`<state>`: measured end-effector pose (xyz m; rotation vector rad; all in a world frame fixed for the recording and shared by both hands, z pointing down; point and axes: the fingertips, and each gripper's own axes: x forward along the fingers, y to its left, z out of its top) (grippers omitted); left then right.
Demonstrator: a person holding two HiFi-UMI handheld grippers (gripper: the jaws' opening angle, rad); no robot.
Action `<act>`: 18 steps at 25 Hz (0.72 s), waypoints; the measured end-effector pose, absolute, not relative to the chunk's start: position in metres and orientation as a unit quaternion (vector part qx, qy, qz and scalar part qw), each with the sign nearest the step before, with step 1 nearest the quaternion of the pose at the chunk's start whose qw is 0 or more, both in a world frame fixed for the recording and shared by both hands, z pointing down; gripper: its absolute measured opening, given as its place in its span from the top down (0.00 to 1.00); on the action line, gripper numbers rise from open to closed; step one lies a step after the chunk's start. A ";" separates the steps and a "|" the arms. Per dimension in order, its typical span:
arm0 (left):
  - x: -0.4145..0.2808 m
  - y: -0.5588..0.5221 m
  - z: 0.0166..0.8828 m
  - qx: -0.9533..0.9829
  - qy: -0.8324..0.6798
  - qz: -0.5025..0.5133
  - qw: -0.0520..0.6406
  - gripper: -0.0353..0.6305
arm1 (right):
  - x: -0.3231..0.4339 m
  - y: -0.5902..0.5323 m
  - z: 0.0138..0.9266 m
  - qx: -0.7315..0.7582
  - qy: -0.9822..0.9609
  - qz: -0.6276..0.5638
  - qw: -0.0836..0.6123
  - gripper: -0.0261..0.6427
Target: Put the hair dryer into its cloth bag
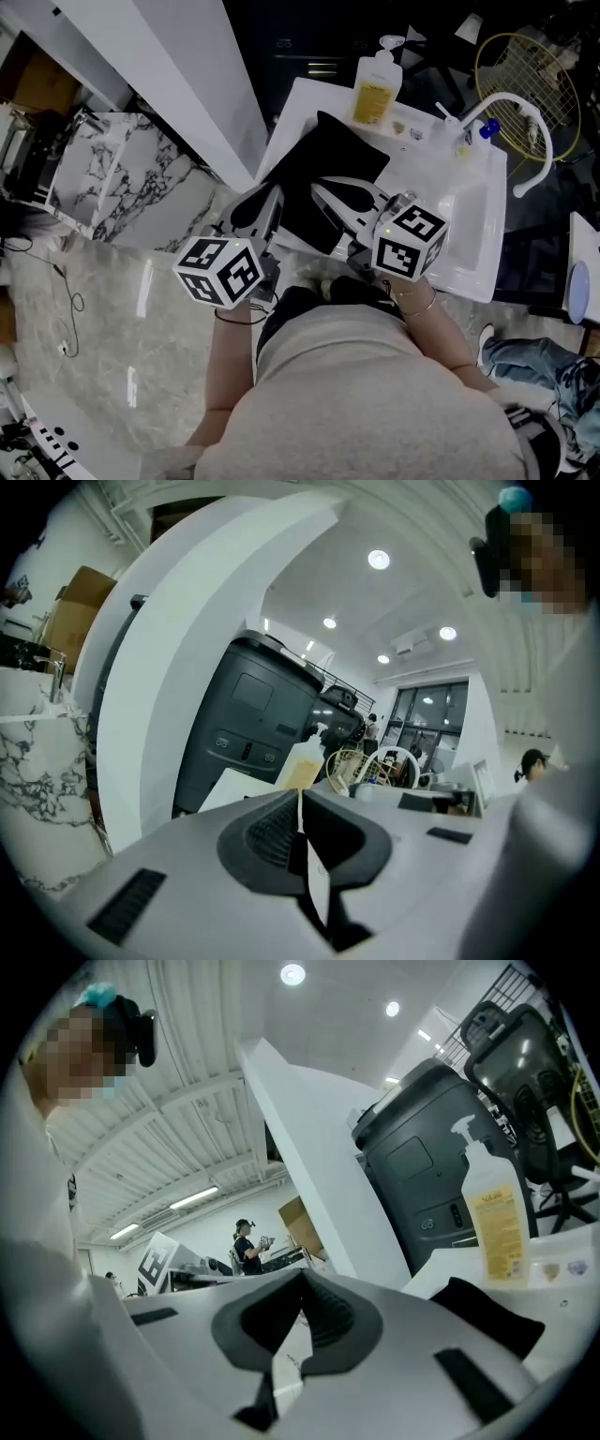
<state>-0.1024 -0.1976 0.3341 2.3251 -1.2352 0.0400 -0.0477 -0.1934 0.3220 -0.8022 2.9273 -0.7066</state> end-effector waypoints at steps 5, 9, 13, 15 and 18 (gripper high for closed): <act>-0.099 -0.193 0.320 0.862 -0.454 0.007 0.223 0.92 | -0.050 -0.188 0.313 -0.262 0.932 -0.244 0.056 0.96; -0.096 -0.185 0.327 0.861 -0.455 0.009 0.227 0.93 | -0.050 -0.182 0.312 -0.264 0.934 -0.236 0.054 0.96; -0.094 -0.179 0.333 0.860 -0.454 0.005 0.232 0.93 | -0.046 -0.178 0.316 -0.265 0.933 -0.238 0.056 0.96; -0.094 -0.176 0.336 0.858 -0.452 0.001 0.244 0.93 | -0.045 -0.176 0.319 -0.266 0.931 -0.242 0.053 0.96; -0.095 -0.174 0.340 0.851 -0.452 -0.007 0.267 0.93 | -0.046 -0.175 0.326 -0.269 0.929 -0.251 0.044 0.96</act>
